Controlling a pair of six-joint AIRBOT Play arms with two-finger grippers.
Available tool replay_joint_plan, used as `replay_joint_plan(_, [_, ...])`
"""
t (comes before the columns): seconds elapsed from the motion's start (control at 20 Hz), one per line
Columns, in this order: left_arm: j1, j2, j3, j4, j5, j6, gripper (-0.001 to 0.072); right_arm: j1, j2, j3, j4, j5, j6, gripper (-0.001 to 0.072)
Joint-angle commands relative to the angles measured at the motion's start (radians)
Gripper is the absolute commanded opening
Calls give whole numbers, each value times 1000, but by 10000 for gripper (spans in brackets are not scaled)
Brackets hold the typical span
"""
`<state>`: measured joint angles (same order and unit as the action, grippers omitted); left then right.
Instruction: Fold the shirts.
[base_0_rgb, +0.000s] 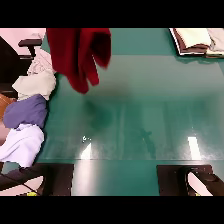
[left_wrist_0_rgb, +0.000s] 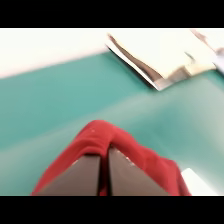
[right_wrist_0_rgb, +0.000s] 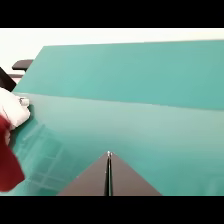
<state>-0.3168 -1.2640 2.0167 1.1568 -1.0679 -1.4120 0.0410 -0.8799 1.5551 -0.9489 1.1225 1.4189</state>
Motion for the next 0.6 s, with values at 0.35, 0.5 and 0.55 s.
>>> replay_joint_plan(0.35, [-410,-101,-244,41,-92,65,565,-2,3,47,-13,94,-2,17])
replay_joint_plan(0.5, [-245,-70,-245,90,-109,-5,566,-2,3,47,-12,103,-2,17])
replay_joint_plan(0.55, [-164,-66,-245,95,-129,-26,566,-2,3,47,-12,110,-2,18])
